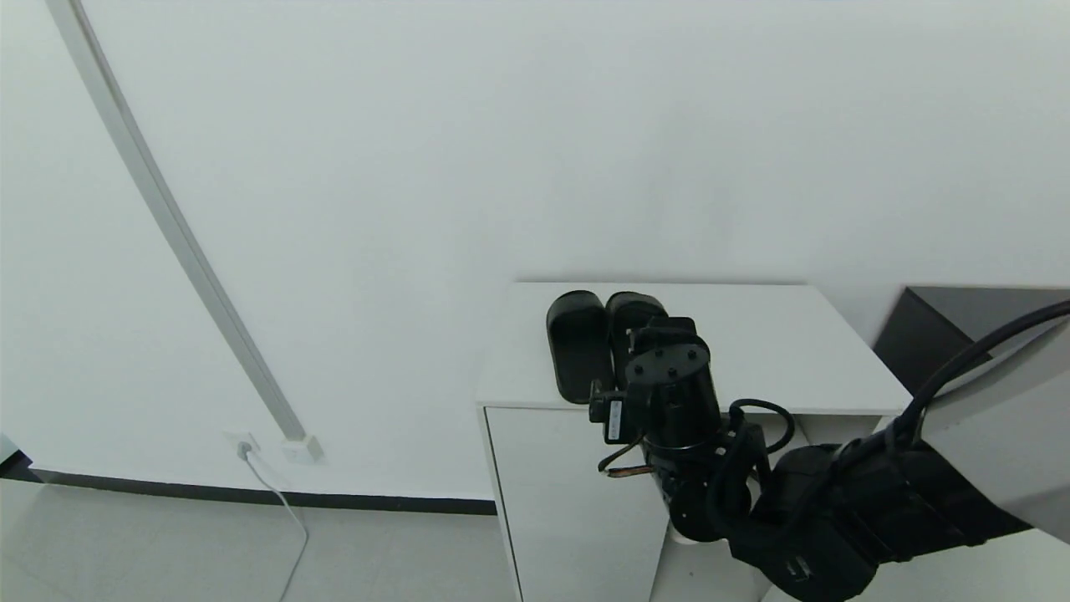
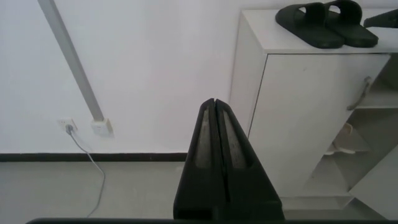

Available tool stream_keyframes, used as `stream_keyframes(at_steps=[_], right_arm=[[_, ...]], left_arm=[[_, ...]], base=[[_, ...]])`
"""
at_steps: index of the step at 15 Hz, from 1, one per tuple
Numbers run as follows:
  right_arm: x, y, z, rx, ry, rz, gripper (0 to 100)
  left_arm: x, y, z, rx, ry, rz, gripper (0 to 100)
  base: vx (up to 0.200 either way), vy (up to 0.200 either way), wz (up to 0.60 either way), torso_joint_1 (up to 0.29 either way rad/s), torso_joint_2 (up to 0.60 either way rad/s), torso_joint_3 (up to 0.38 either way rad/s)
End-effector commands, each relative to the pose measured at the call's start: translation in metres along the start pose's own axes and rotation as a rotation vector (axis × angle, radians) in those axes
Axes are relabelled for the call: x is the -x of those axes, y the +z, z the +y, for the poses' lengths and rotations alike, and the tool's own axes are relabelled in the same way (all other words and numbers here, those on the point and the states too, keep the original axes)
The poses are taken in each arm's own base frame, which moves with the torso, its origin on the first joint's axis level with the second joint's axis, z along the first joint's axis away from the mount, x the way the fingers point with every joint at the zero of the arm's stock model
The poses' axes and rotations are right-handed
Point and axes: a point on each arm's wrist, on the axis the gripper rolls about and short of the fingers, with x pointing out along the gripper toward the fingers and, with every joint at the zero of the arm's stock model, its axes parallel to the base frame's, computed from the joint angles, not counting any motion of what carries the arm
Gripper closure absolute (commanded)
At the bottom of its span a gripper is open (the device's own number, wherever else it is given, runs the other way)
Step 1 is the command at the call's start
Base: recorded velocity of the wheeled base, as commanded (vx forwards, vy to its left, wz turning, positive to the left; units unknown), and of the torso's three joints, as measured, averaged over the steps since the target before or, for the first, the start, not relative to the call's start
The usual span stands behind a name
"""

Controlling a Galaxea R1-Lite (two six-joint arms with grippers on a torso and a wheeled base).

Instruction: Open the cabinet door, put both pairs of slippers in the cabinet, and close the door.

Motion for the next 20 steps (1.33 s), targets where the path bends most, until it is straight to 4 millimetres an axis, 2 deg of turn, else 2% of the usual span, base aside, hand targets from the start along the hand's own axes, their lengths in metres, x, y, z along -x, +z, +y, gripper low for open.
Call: stream_keyframes(at_steps=[1,5,11,14,20], right_arm=[[-0.011,-0.006,0.003,0.006,-0.011,0.006,0],[-0.022,-0.013,0.007,0.006,-0.010,0.005,0],[-0.066,-0.025,0.011,0.015,-0.035,-0.054,0],[-0.095,-0.027,0.016,0.024,-0.048,-0.093,0],[-0.124,-0.025,0.009,0.027,-0.062,-0.103,0]], left_arm=[[0.000,0.000,0.000,0.000,0.000,0.001,100],[0.000,0.000,0.000,0.001,0.002,0.001,100],[0.000,0.000,0.000,0.003,0.000,0.001,100],[0.000,0.000,0.000,0.007,0.003,0.001,100],[0.000,0.000,0.000,0.009,0.003,0.001,100]], base=[[0.200,0.000,0.00,0.007,0.00,-0.002],[0.050,0.000,0.00,0.001,0.00,0.001],[0.000,0.000,0.00,0.000,0.00,0.000],[0.000,0.000,0.00,0.000,0.00,0.000],[0.000,0.000,0.00,0.000,0.00,0.000]])
